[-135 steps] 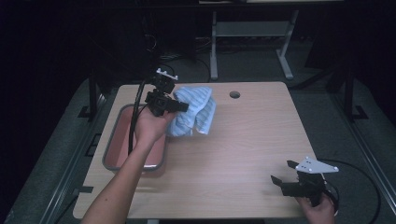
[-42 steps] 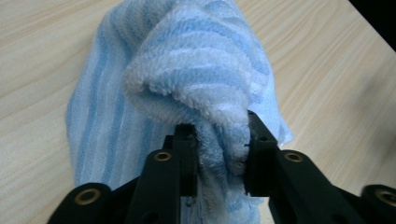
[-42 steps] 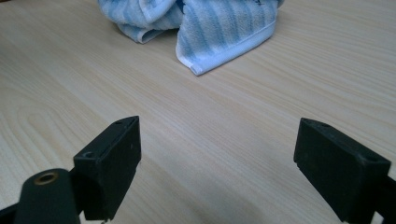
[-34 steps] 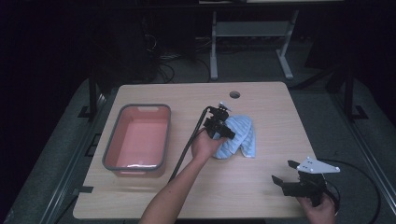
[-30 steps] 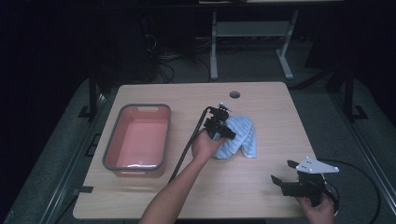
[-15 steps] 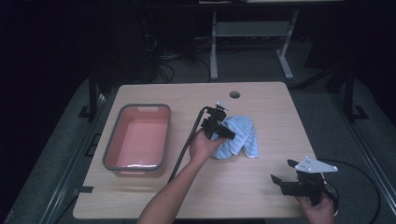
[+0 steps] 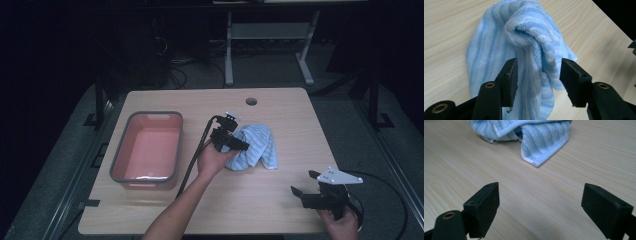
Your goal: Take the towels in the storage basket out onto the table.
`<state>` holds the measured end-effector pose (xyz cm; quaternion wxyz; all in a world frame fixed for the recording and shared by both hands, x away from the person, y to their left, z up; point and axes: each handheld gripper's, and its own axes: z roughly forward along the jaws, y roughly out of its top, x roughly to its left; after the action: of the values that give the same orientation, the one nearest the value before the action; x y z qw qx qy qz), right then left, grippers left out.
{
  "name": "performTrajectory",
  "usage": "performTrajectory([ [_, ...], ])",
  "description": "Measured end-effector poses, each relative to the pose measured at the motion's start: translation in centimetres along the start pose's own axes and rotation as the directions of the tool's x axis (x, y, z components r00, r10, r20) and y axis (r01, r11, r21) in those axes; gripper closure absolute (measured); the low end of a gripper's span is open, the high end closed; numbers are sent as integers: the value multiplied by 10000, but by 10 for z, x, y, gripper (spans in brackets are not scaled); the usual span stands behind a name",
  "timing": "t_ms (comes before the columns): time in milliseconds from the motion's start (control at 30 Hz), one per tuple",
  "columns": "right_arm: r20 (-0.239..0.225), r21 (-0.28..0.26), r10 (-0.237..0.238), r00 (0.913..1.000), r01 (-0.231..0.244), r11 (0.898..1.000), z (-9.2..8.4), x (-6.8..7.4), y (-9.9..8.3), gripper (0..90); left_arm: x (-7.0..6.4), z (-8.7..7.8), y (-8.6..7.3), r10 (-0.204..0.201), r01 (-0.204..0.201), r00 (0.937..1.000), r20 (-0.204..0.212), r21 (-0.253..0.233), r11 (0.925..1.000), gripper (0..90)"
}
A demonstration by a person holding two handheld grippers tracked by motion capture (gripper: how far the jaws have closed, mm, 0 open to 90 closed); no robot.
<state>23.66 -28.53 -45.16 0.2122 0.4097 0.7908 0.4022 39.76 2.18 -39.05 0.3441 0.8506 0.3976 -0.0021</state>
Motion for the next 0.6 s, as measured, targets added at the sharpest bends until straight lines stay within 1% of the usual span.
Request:
performTrajectory([
  [33,1,-7,-7,10000,7,10000,0,1,0,145,1,-3,-2,-62,62,10000,59,-125,9999,474],
  [67,1,-7,-7,10000,7,10000,0,1,0,145,1,-3,-2,-62,62,10000,59,-125,9999,472],
  [100,-6,39,-4,10000,4,10000,1,1,1,144,2,-6,-4,-121,125,9998,184,-215,9997,467],
  [133,-6,39,-4,10000,4,10000,1,1,1,144,2,-6,-4,-121,125,9998,184,-215,9997,456],
  [167,-5,39,12,10000,-12,10000,2,2,1,145,4,-8,-5,-4,7,9999,171,-148,9999,456],
  [200,-7,69,-57,10000,57,10000,3,2,2,144,4,-9,-6,-57,61,9998,165,-237,9997,447],
  [233,4,77,2,10000,-2,10000,3,3,2,144,5,-12,-8,-51,57,9998,211,-263,9996,445],
  [467,51,76,-21,10000,21,10000,6,3,4,144,6,-16,-15,-4,9,9999,169,-316,9995,421],
  [533,18,113,12,10000,-12,9999,6,4,5,145,7,-17,-18,36,-33,9999,153,-217,9998,412],
  [567,45,108,-91,9999,91,9999,6,4,6,144,8,-19,-21,49,-46,9999,142,-220,9997,405],
  [600,61,96,-115,9999,114,9999,6,4,6,144,7,-19,-22,-71,74,9999,114,-305,9995,402],
])
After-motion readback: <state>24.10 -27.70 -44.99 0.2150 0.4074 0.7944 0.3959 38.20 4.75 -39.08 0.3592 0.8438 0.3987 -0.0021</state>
